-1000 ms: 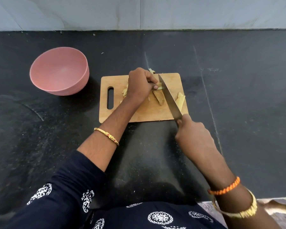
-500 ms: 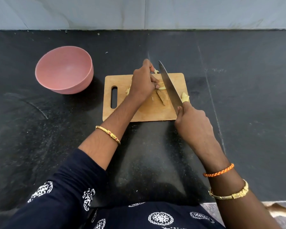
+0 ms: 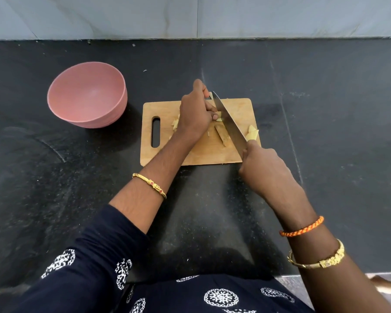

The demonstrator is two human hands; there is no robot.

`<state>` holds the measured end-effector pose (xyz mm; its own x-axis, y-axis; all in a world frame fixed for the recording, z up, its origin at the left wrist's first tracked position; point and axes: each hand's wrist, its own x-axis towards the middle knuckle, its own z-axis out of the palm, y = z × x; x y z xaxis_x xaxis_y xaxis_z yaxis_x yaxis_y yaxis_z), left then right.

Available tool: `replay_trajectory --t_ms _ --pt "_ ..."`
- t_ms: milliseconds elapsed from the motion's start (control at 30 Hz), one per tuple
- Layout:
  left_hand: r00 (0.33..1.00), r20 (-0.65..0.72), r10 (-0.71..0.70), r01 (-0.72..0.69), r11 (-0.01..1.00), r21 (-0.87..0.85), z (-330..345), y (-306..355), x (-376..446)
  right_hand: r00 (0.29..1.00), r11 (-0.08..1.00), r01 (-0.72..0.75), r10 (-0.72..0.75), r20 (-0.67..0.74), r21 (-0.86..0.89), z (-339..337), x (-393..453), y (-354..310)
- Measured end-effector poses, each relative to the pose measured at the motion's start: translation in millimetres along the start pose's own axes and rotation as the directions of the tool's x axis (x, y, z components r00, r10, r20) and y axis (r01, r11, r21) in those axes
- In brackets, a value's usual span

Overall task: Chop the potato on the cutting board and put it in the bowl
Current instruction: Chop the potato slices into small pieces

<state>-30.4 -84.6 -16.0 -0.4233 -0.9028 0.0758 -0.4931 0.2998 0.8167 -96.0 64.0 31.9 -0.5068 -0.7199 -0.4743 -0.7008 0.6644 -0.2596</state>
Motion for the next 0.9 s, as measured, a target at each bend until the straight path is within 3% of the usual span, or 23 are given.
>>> replay_trajectory --t_ms 233,567,900 --pt "1.000 0.002 0.018 -0.018 0.999 0.026 -1 2 -2 0.998 0.998 -0.018 0.022 0.054 -0.068 -11 -17 15" --pt "0.999 0.021 0.025 -0.027 0.996 0.091 -2 2 0 0.996 0.998 0.010 -0.005 -0.089 0.055 -16 -12 4" --pt "0.999 -0.010 0.031 -0.030 0.996 0.081 -3 -1 -1 0.999 1.000 0.031 -0.031 0.008 -0.005 -17 -1 -7"
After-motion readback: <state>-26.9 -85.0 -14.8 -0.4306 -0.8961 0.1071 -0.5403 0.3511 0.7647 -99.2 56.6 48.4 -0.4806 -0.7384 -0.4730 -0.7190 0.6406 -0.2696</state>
